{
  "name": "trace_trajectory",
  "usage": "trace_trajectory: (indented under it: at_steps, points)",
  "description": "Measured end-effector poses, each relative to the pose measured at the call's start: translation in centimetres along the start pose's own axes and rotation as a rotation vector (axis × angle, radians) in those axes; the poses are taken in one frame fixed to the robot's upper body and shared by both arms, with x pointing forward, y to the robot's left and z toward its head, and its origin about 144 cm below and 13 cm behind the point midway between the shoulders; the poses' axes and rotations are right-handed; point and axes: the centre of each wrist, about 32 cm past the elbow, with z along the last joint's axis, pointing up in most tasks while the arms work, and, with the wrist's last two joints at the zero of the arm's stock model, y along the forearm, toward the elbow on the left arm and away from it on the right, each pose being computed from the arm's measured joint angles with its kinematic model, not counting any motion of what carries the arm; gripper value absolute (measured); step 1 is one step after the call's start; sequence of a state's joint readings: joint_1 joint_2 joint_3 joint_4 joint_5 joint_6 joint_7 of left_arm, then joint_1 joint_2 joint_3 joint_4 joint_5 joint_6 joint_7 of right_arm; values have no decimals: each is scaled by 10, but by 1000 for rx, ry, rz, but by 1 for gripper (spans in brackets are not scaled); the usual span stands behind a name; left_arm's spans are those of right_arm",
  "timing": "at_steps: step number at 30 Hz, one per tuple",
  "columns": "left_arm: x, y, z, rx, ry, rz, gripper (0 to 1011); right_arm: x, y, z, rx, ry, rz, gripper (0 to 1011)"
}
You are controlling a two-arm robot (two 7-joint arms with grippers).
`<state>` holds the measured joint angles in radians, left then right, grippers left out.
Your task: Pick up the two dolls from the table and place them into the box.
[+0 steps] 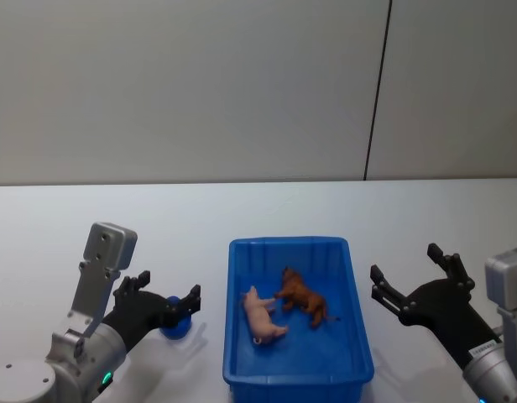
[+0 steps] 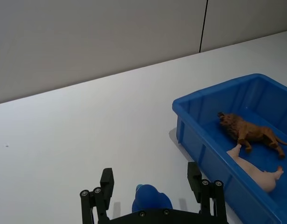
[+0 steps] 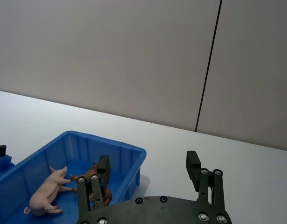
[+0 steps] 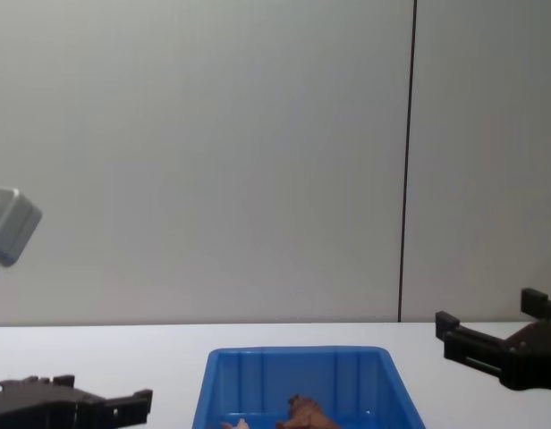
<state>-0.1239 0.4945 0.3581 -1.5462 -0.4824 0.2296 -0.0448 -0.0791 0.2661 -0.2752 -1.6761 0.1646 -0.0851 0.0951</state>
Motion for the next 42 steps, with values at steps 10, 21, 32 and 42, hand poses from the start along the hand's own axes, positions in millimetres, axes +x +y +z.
trace_trajectory:
  at_steps: [10, 21, 32, 42]
  points:
    - [5, -5, -12, 40, 25, -5, 1001, 0, 0, 0, 0, 0, 0, 1001]
    - [9, -13, -21, 63, 46, -7, 1001, 0, 0, 0, 0, 0, 0, 1001]
    - [12, -21, -27, 68, 53, -9, 808, 0, 0, 0, 0, 0, 0, 1001]
    - [13, -23, -33, 65, 54, -5, 511, 0, 0, 0, 0, 0, 0, 1001]
